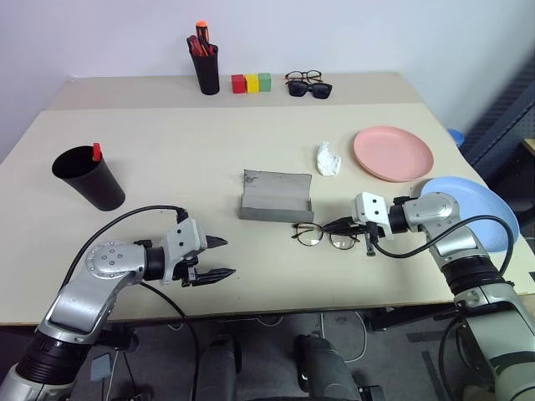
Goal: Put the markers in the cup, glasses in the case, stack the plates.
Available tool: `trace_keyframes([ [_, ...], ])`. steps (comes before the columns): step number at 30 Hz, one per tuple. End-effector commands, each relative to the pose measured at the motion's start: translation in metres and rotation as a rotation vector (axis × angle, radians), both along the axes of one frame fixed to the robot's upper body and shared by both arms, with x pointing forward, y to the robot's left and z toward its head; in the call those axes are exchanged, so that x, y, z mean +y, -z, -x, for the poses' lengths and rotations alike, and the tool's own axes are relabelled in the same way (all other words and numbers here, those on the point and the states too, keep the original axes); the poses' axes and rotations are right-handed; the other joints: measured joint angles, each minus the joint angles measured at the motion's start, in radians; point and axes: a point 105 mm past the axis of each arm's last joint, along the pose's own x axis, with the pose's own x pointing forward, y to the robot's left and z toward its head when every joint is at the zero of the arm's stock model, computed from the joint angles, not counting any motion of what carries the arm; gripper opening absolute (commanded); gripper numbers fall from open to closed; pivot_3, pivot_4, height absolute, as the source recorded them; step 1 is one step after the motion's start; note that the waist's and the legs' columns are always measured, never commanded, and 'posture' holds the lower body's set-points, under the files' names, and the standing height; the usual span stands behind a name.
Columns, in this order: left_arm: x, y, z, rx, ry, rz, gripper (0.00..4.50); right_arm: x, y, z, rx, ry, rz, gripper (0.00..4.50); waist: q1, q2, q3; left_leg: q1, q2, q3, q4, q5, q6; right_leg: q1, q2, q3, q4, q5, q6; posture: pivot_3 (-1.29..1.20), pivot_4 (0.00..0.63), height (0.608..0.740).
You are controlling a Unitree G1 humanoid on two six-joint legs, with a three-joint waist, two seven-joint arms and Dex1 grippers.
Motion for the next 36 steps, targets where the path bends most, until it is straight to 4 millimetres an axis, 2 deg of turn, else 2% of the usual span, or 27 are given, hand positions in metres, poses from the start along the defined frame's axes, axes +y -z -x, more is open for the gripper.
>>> trace_keyframes([
  [1, -0.003, -0.011, 0.001, -0.040, 0.018, 0.012, 3.24, -0.003, -0.004, 0.001, -0.012, 0.002, -0.007, 0.03, -0.001, 0.000, 0.000, 0.000, 0.000, 0.000, 0.000, 0.000, 0.000, 0.000, 0.000, 0.000, 0.000, 0.000, 0.000, 0.00, 0.150, 0.740],
  [9, -0.006, -0.010, -0.001, -0.040, 0.026, 0.010, 3.24, -0.008, -0.004, 0.001, -0.023, 0.025, 0.001, 0.03, -0.001, 0.000, 0.000, 0.000, 0.000, 0.000, 0.000, 0.000, 0.000, 0.000, 0.000, 0.000, 0.000, 0.000, 0.000, 0.00, 0.150, 0.740],
  [21, -0.005, -0.008, -0.002, -0.030, 0.021, 0.003, 3.24, -0.006, -0.017, -0.002, -0.037, 0.021, -0.014, 0.03, -0.001, 0.000, 0.000, 0.000, 0.000, 0.000, 0.000, 0.000, 0.000, 0.000, 0.000, 0.000, 0.000, 0.000, 0.000, 0.00, 0.150, 0.740],
  [25, -0.005, -0.008, -0.001, -0.029, 0.019, 0.002, 3.24, -0.003, -0.020, -0.005, -0.057, 0.024, -0.023, 1.25, -0.001, 0.000, 0.000, 0.000, 0.000, 0.000, 0.000, 0.000, 0.000, 0.000, 0.000, 0.000, 0.000, 0.000, 0.000, 0.00, 0.150, 0.740],
  [36, -0.004, -0.008, 0.001, -0.026, 0.006, 0.000, 3.24, 0.002, -0.024, -0.012, -0.087, 0.019, -0.028, 1.25, -0.001, 0.000, 0.000, 0.000, 0.000, 0.000, -0.001, 0.000, 0.000, 0.000, 0.000, 0.000, -0.001, 0.000, 0.000, 0.00, 0.150, 0.740],
])
